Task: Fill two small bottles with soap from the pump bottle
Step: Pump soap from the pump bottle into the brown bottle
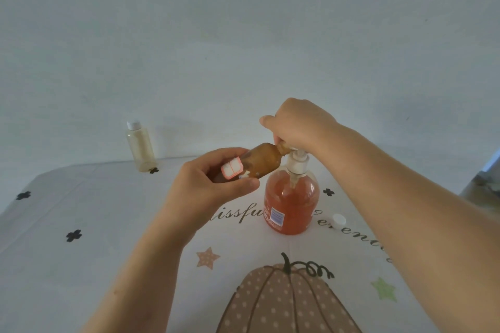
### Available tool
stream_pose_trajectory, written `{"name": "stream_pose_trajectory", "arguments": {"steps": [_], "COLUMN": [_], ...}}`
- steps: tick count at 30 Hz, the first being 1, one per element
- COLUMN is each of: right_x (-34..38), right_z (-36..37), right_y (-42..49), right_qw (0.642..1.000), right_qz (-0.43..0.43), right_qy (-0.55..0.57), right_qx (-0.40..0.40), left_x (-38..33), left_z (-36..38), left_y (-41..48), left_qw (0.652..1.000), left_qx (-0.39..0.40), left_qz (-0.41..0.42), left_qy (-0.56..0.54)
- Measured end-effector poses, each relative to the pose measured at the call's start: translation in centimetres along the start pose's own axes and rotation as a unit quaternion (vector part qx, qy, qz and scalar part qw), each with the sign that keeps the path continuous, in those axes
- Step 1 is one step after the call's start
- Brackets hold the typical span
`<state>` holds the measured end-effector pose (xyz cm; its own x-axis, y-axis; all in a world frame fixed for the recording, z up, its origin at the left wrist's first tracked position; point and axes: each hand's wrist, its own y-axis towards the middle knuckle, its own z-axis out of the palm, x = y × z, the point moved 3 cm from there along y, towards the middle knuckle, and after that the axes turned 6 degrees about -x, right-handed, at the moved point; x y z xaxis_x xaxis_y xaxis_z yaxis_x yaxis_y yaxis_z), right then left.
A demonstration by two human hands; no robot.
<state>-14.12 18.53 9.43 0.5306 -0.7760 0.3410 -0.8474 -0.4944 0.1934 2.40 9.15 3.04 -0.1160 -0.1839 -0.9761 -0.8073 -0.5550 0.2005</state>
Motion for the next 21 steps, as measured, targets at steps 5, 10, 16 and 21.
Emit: {"name": "stream_pose_trajectory", "arguments": {"steps": [5, 10, 16, 21], "right_x": [0.0, -0.1, -0.7, -0.6], "right_z": [-0.2, 0.4, 1.4, 1.0], "right_y": [-0.2, 0.0, 0.0, -0.1], "right_qw": [1.000, 0.999, 0.999, 0.999], "right_qz": [0.005, 0.012, 0.022, 0.017], "right_qy": [0.002, 0.025, 0.036, 0.032], "right_qx": [0.015, 0.019, 0.022, 0.019], "left_x": [0.1, 0.2, 0.3, 0.4], "left_z": [0.0, 0.0, 0.0, -0.1], "left_y": [-0.1, 0.0, 0.1, 0.1], "left_qw": [1.000, 1.000, 1.000, 1.000], "left_qx": [-0.003, -0.001, 0.013, 0.006], "left_qz": [-0.004, -0.015, -0.018, -0.015], "left_qy": [0.002, -0.002, 0.013, 0.020]}}
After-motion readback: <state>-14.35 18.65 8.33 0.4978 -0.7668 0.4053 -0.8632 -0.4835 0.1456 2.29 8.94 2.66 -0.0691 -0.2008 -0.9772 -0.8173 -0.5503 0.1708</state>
